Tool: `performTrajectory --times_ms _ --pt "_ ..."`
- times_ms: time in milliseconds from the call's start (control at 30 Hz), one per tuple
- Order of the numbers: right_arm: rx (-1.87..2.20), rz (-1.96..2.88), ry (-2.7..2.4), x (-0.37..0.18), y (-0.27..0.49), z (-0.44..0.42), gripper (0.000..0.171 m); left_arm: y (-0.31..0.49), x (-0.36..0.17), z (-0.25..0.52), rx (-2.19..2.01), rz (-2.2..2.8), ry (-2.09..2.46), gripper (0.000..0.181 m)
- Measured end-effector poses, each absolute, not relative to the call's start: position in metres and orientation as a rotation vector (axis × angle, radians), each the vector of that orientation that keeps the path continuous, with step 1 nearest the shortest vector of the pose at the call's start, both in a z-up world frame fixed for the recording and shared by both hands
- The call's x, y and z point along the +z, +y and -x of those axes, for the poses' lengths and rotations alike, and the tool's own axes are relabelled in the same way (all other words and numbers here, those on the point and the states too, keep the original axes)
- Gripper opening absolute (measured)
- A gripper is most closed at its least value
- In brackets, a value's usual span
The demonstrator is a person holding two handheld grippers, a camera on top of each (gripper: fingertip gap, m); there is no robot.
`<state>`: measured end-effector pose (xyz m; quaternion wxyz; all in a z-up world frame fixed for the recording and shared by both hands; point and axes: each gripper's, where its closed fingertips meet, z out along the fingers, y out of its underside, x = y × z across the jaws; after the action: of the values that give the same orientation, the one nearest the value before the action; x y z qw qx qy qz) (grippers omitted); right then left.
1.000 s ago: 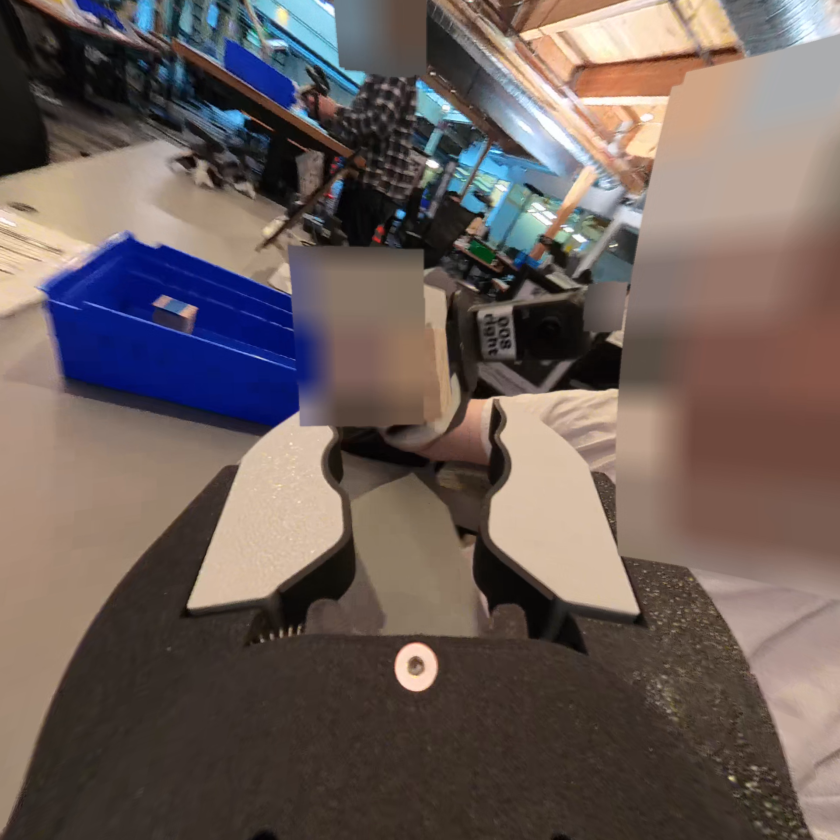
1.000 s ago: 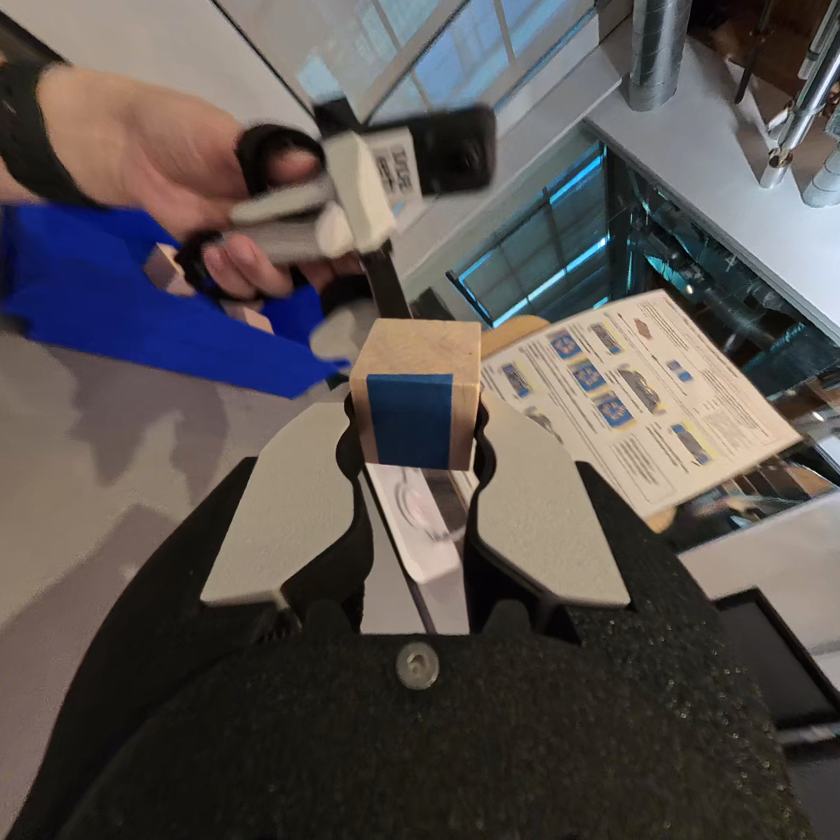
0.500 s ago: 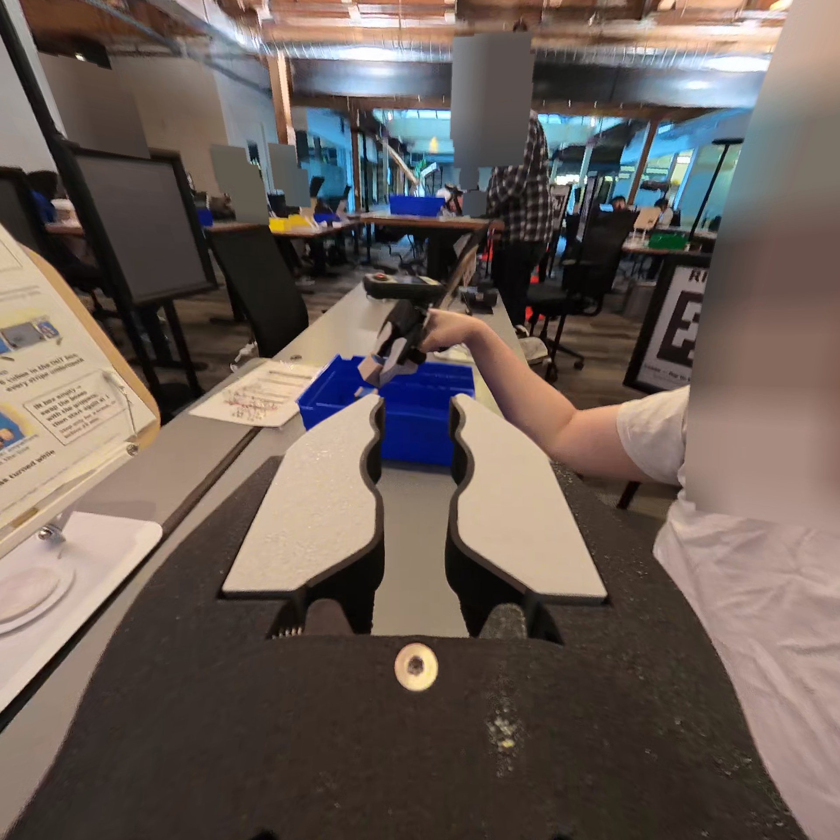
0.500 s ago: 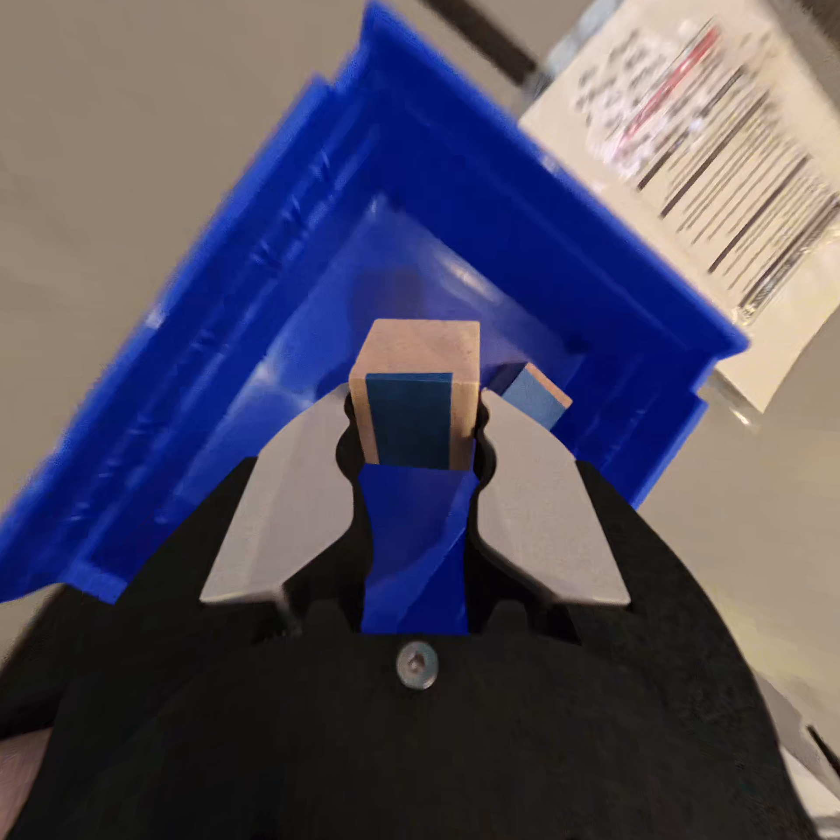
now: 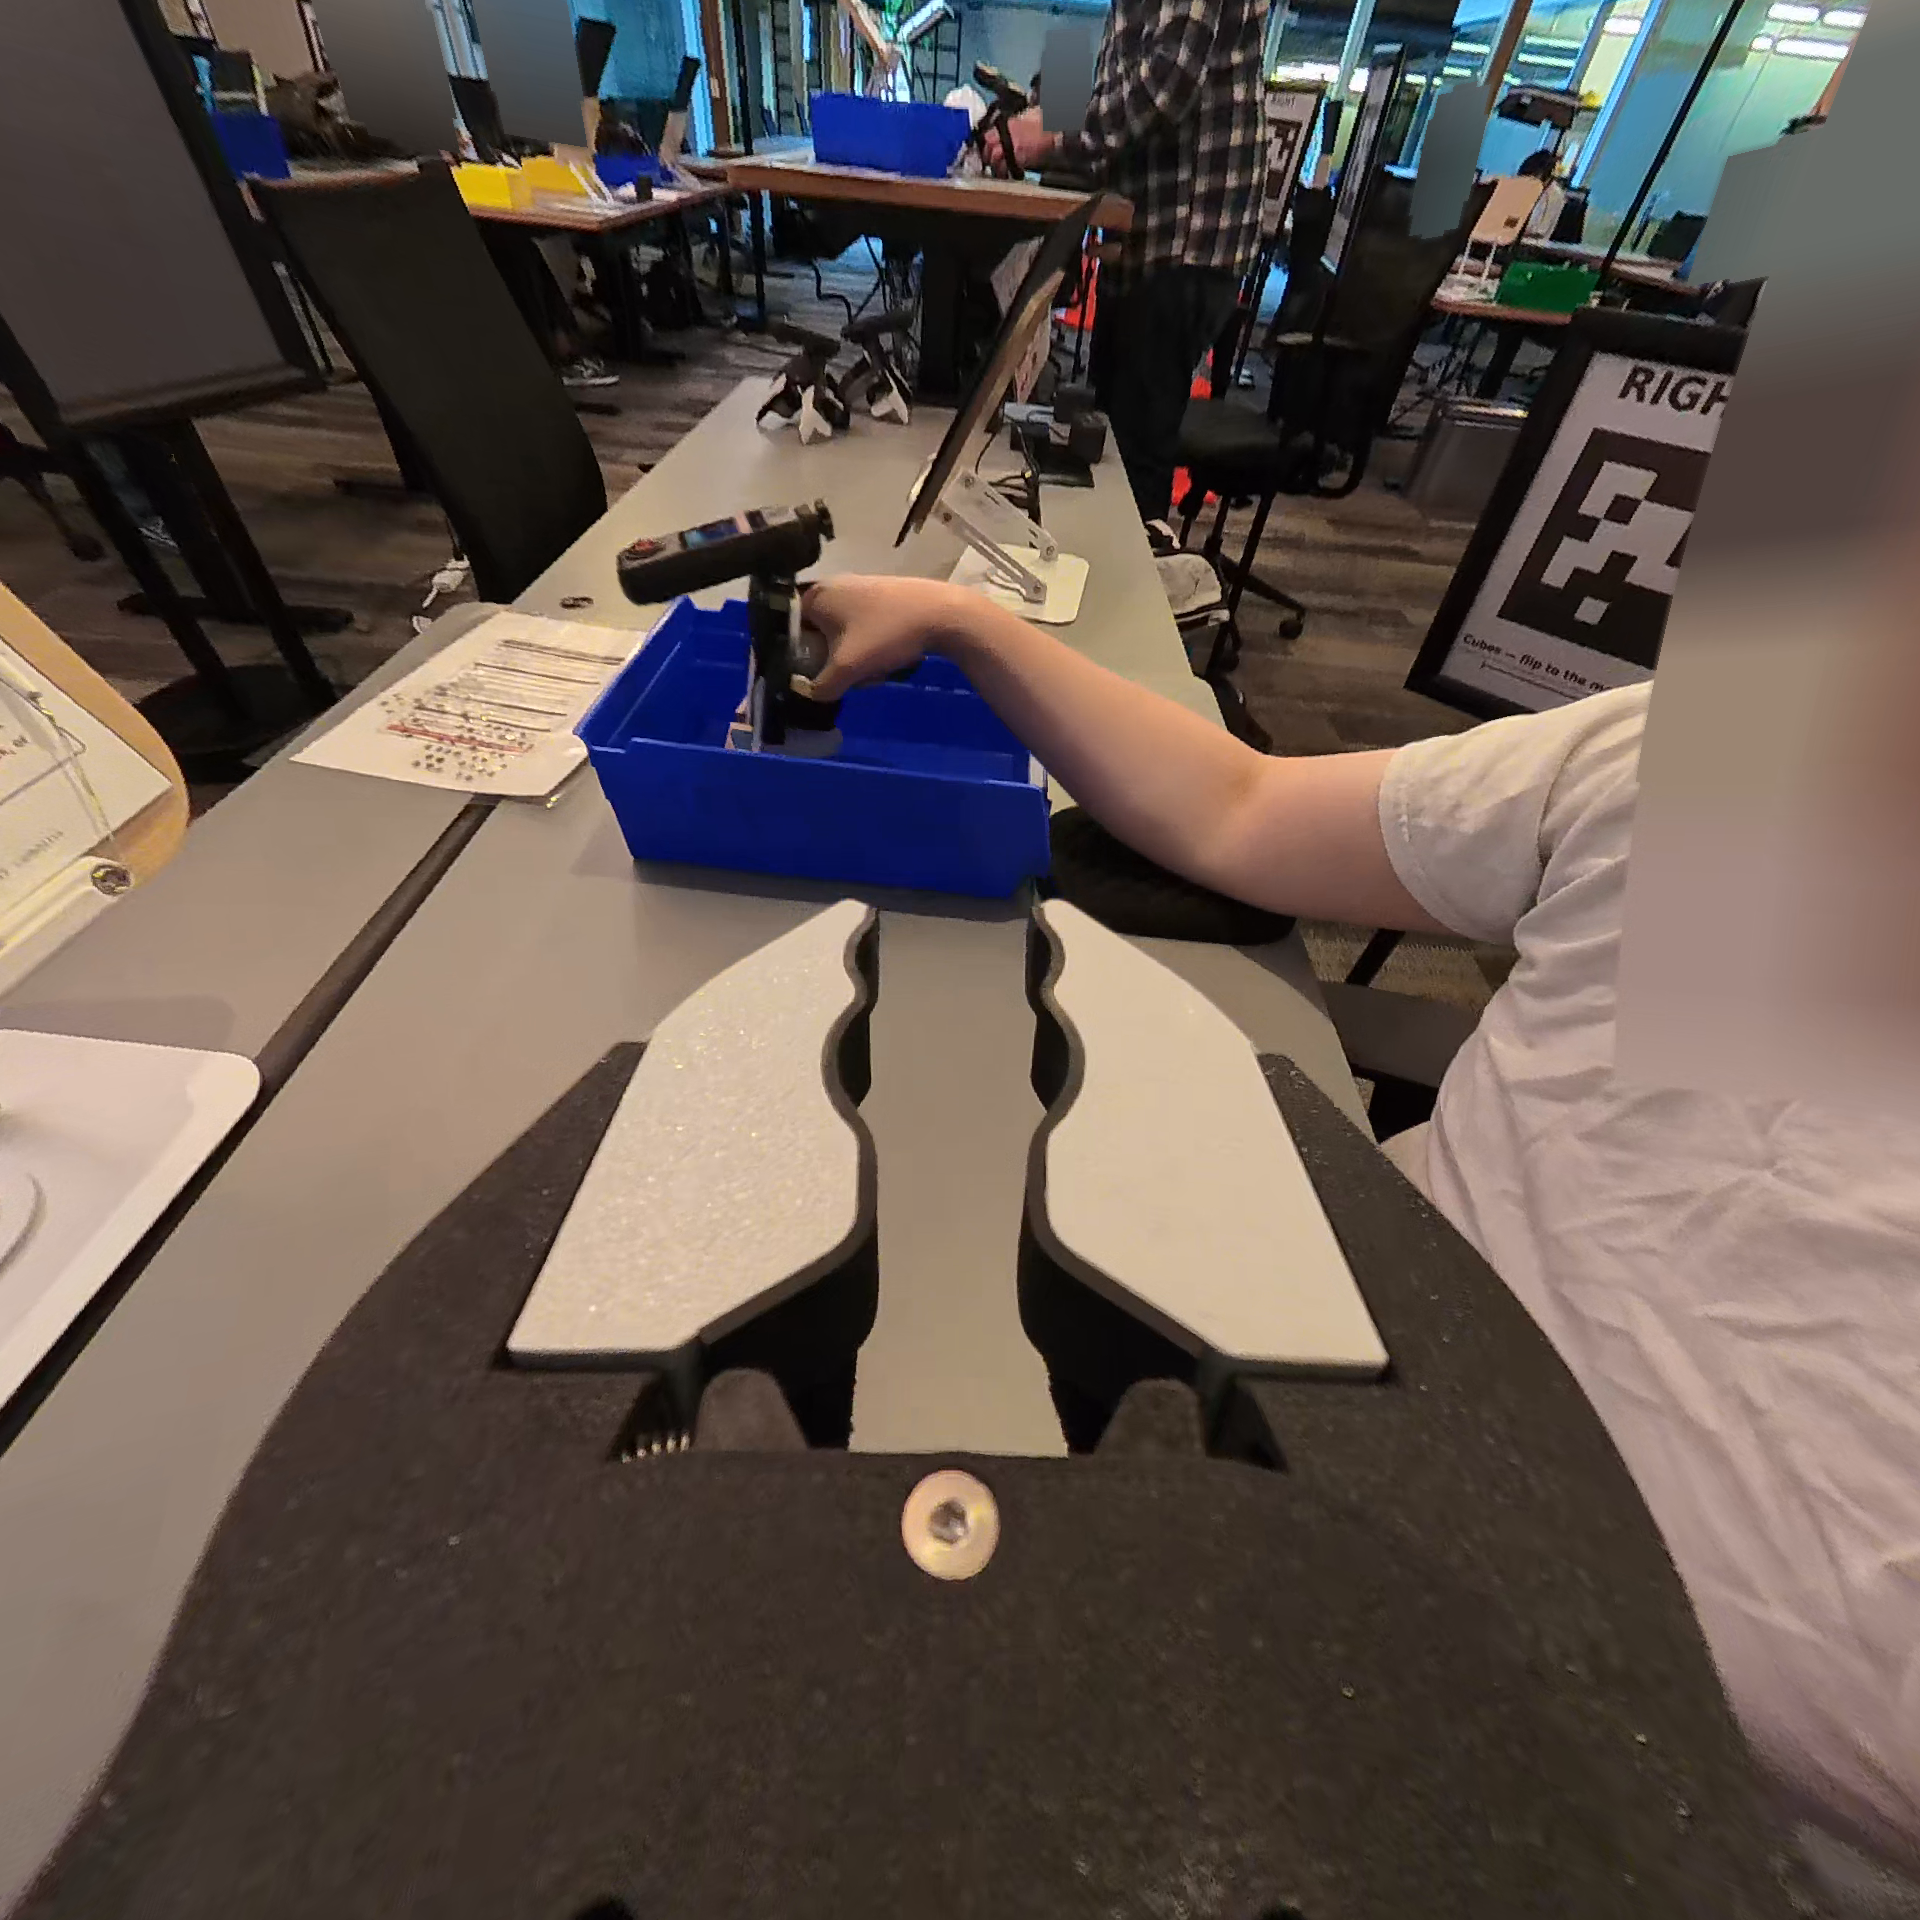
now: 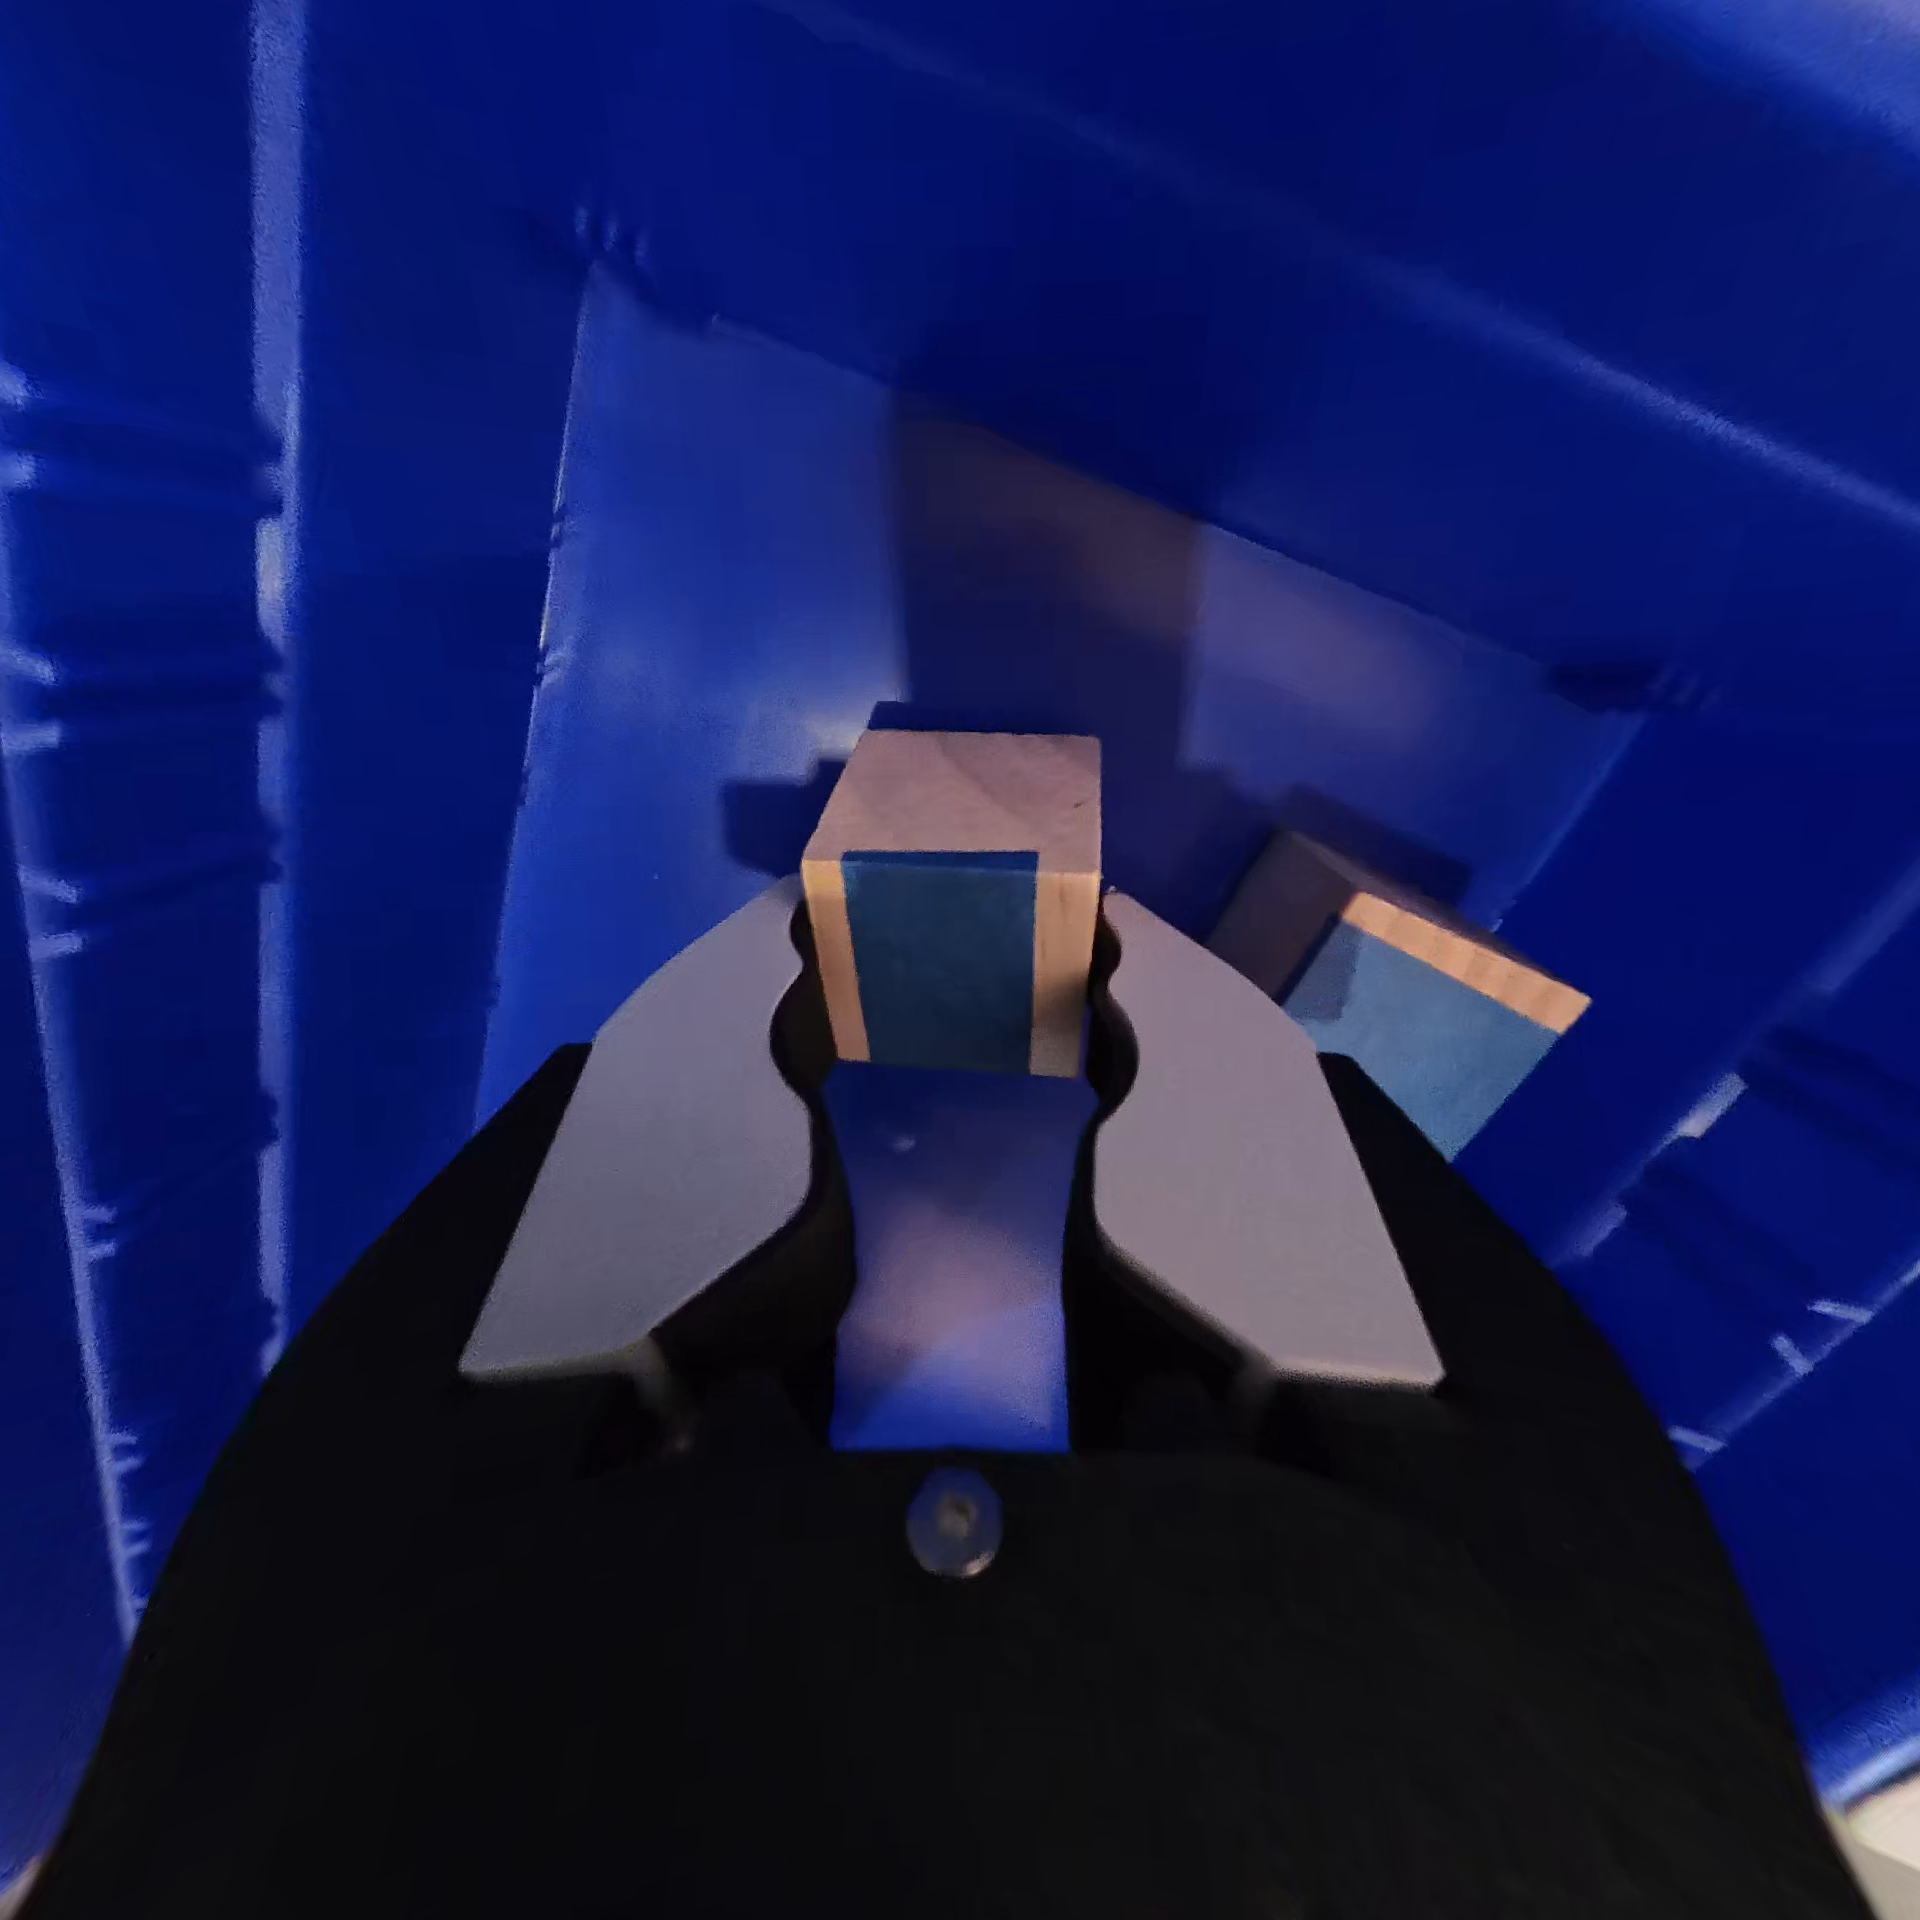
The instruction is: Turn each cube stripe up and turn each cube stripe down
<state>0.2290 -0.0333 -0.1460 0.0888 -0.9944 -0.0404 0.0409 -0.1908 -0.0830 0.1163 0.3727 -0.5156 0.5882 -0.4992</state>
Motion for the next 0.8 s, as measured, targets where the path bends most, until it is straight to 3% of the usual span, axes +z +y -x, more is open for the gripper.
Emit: performTrajectory --times_ms 633,800 --pt "0.132 2.915 0.187 -0.145 -0.025 -0.235 0.047 -0.091 0.105 0.185 -1.222 1.359 1.579 0.027" --pt "0.086 2.867 0.115 -0.122 -0.025 -0.234 0.057 -0.091 0.106 0.187 -1.207 1.367 1.581 0.027"
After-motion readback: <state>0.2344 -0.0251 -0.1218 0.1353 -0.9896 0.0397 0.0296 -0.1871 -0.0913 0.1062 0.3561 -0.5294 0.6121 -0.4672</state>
